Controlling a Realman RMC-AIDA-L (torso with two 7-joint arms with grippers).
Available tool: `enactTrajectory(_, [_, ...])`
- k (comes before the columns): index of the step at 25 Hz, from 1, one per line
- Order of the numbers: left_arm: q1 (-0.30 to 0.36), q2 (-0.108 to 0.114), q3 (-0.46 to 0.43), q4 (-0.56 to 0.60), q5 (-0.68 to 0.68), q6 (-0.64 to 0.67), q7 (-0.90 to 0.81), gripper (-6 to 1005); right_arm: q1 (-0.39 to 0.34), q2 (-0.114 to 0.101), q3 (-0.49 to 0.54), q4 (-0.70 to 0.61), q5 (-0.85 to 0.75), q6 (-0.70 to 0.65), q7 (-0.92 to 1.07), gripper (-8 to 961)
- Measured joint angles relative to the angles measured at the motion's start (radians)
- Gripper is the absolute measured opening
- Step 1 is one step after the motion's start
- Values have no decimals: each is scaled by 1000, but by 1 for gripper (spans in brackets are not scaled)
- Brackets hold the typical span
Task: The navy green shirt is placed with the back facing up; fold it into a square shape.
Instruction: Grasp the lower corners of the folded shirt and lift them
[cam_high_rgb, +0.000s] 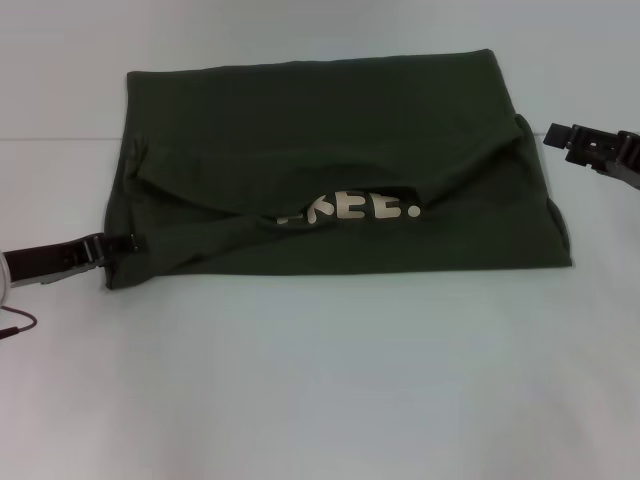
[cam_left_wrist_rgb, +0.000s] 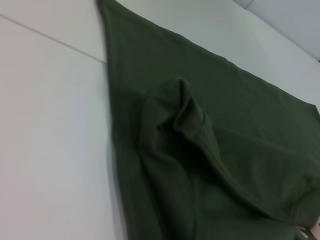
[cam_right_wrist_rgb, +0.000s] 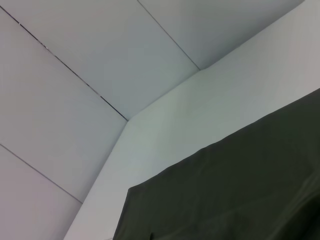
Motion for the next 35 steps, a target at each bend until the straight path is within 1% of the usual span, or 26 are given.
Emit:
enactTrajectory(7, [-10, -2, 6, -32, 9, -35, -1, 595, -1, 2, 1, 4, 0, -3, 0, 650])
enactTrajectory(11, [-13, -2, 10, -54, 15, -48, 0, 592, -1, -1, 1, 13, 1, -3, 0, 649])
enactTrajectory(20, [-6, -5, 21, -30, 19, -32, -10, 586, -4, -2, 7, 13, 3, -10, 0, 647])
enactTrajectory(28, [-6, -8, 30, -20, 54, -25, -26, 291, 0, -2, 12, 13, 4, -19, 0, 645])
enactTrajectory(31, [-5, -8, 24, -7, 49, -9, -26, 166, 3, -6, 12, 13, 1, -28, 0, 644])
enactTrajectory(33, [-5, -6, 17, 14, 43, 18, -28, 104, 4, -10, 10, 13, 0, -35, 3, 644])
enactTrajectory(35, [-5, -6, 17, 14, 43, 18, -28, 42, 4, -11, 10, 13, 0, -40, 4, 644])
